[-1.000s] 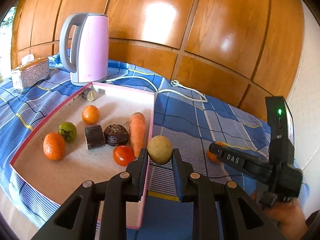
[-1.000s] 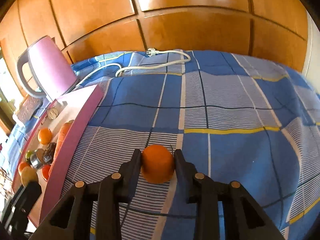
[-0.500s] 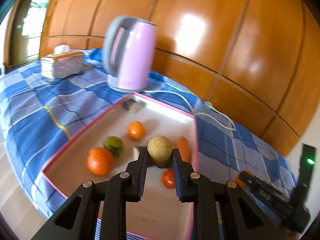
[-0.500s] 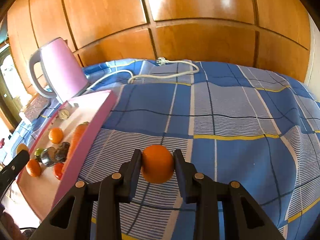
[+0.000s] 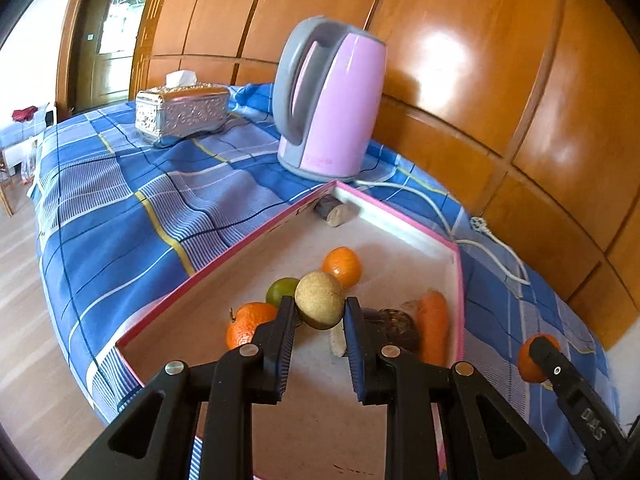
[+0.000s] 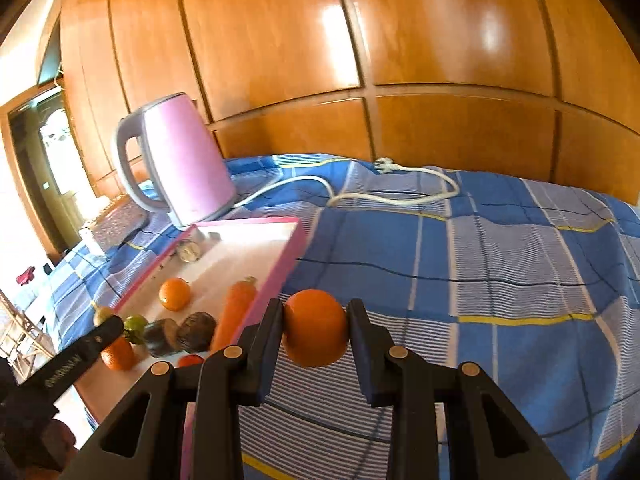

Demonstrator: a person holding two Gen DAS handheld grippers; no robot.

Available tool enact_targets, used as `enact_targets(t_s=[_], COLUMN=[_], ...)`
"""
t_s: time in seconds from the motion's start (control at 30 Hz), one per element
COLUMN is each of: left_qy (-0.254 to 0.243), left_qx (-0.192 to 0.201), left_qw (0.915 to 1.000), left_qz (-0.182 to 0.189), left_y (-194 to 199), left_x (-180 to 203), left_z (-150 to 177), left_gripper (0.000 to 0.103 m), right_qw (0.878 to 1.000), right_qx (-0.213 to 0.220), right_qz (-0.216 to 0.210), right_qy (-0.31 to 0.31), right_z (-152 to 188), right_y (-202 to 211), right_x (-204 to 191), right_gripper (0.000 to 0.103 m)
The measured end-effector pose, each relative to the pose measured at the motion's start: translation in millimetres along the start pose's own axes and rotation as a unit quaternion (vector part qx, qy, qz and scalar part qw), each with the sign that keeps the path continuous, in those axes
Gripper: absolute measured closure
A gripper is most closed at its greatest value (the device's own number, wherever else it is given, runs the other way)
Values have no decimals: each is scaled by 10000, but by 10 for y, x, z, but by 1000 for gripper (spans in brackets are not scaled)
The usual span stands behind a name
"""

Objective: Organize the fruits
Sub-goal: 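Lower the beige ball into the tray with the left tool while the right tool drops the orange there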

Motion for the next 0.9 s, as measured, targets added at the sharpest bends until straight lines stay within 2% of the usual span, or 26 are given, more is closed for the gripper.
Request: enact_targets(t_s=[0.43, 0.77, 0.83, 0.9], left_qy=[-49, -117, -120, -115], left_qx=[-285, -298, -269, -243], left_qw=[9995, 9993, 9994, 9995], left_qz=[-135, -201, -200, -193], left_y=[-143, -191, -193, -193], left_x=[-10, -1, 2, 1], left_z=[97, 121, 117, 110], left_gripper=[79, 78, 76, 66], right_qw=[9945, 9909, 9906, 9896], right_qx=[-65, -197, -234, -296], right_qz=[-1040, -1330, -1351, -1409], right_qy=[99, -25, -14, -54], right_z=[-41, -53, -34, -14], right_y=[-226, -429, -448, -465], right_x=[-635, -813, -835, -851], right_gripper=[70, 70, 69, 67])
Point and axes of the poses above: each gripper's, at about its wrist camera, not at the fingertips, and y roughly against the way its jaws point, x to its right, z to its underside, the point moved 9 cm from there along -y, roughly the way its jaws point, and after that the axes turned 13 degrees about x, right-handed, at the moved point
